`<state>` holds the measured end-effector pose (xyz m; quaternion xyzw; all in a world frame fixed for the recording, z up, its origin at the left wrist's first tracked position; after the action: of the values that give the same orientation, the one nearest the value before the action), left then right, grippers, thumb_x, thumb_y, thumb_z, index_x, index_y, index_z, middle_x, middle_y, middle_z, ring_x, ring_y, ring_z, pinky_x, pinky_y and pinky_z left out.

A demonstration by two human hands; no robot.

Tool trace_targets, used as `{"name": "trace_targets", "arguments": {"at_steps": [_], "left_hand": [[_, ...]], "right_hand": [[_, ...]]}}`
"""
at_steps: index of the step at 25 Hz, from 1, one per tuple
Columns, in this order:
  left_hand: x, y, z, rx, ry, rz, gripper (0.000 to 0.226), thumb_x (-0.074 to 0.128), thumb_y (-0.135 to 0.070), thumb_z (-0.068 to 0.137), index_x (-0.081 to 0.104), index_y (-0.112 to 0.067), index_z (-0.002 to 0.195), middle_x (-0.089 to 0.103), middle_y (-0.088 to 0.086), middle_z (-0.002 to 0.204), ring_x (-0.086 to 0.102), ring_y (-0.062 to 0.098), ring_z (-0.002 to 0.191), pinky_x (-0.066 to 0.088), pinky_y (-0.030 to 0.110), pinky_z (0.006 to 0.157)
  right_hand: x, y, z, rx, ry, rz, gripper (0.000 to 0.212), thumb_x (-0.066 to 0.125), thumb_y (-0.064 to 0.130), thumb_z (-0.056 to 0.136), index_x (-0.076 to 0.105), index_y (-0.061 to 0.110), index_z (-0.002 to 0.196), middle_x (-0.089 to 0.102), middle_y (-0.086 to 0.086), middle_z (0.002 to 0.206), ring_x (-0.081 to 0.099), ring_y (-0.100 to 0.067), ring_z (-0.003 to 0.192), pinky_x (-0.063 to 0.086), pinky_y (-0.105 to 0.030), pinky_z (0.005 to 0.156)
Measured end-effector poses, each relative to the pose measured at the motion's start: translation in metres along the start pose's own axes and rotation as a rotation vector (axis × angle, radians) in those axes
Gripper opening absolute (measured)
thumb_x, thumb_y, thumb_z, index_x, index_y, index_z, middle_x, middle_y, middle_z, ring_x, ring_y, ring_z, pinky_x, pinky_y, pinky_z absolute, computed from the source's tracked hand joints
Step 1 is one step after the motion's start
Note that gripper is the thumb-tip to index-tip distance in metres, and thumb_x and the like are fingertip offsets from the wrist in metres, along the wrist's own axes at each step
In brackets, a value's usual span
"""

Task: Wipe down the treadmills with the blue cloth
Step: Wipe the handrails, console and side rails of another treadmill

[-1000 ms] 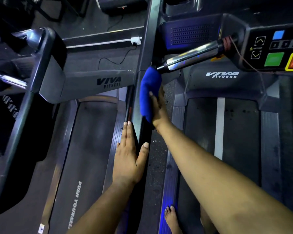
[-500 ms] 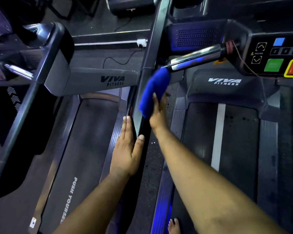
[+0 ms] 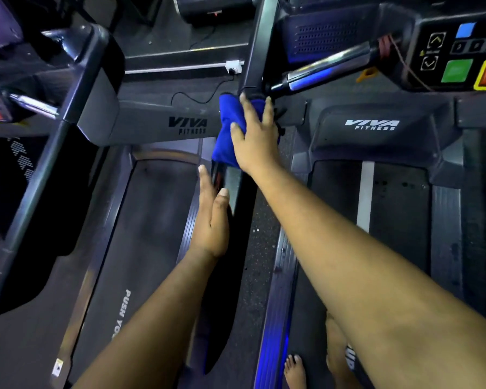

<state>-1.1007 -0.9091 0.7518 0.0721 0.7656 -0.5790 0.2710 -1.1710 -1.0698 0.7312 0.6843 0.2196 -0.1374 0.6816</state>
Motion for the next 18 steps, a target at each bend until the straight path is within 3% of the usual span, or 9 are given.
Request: {"name": "trace_targets", "arguments": {"at_steps": [3,6,10,12,16,18], "left_hand": [[-0.012,0.006,-0.01,-0.104,-0.088,-0.182,0.088,0.032,-0.064,0.084,-0.001,-0.026,0.157,0.003,0.001,0.167,0.008,0.003,0.15,0.011,0.036,0.125],[-0.022,0.016,-0.039,-0.137,-0.108,-0.162,0.081,0.032,-0.058,0.089,0.003,-0.025,0.157,0.007,0.0,0.167,0.012,0.004,0.15,0.012,0.035,0.125],[-0.033,0.046,-0.103,-0.138,-0.016,0.041,0.068,0.028,-0.047,0.096,0.005,-0.027,0.157,0.004,-0.038,0.15,0.007,-0.02,0.14,0.01,0.01,0.117],[-0.042,0.064,-0.13,-0.159,-0.039,0.06,0.068,0.027,-0.049,0.095,0.006,-0.028,0.157,0.005,-0.045,0.143,0.006,-0.025,0.137,0.01,0.01,0.115],[-0.048,0.074,-0.149,-0.214,-0.05,0.016,0.077,0.025,-0.058,0.092,0.008,-0.022,0.157,0.005,-0.031,0.152,0.007,-0.012,0.144,0.009,0.022,0.122],[-0.05,0.077,-0.158,-0.238,-0.042,-0.004,0.069,0.026,-0.052,0.099,0.009,-0.018,0.157,0.007,-0.018,0.158,0.007,-0.004,0.147,0.009,0.028,0.124]], "right_hand": [[0.001,-0.01,-0.094,-0.21,0.048,-0.026,0.053,0.054,0.033,0.094,0.046,0.029,0.146,0.002,-0.013,0.166,0.018,-0.045,0.146,0.02,-0.051,0.12],[0.0,-0.007,-0.085,-0.27,0.127,-0.157,0.053,0.053,0.042,0.093,0.047,0.033,0.144,-0.001,-0.012,0.166,0.016,-0.048,0.144,0.02,-0.058,0.118],[0.001,0.014,-0.033,-0.071,0.092,-0.225,0.046,0.055,0.041,0.093,0.05,0.039,0.138,-0.002,0.0,0.166,0.011,-0.047,0.146,0.029,-0.063,0.112],[0.007,0.013,-0.069,-0.097,0.065,-0.175,0.046,0.055,0.036,0.094,0.052,0.034,0.139,0.003,0.001,0.166,0.011,-0.049,0.145,0.027,-0.057,0.114],[0.02,0.002,-0.161,-0.164,0.061,-0.19,0.046,0.055,0.033,0.091,0.056,0.028,0.137,0.014,-0.004,0.164,0.015,-0.052,0.142,0.02,-0.057,0.119],[0.02,0.004,-0.184,-0.155,0.084,-0.183,0.046,0.055,0.034,0.092,0.056,0.028,0.137,0.015,-0.004,0.164,0.017,-0.051,0.141,0.02,-0.057,0.119]]}}
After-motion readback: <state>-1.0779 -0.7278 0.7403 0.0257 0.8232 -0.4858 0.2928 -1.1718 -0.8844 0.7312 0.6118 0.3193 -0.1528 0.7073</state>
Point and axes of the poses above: each hand's wrist, its own z-axis towards the middle knuckle, its own x-axis out of the palm, y = z × x, the point moved 3 cm from there along z, towards the middle knuckle
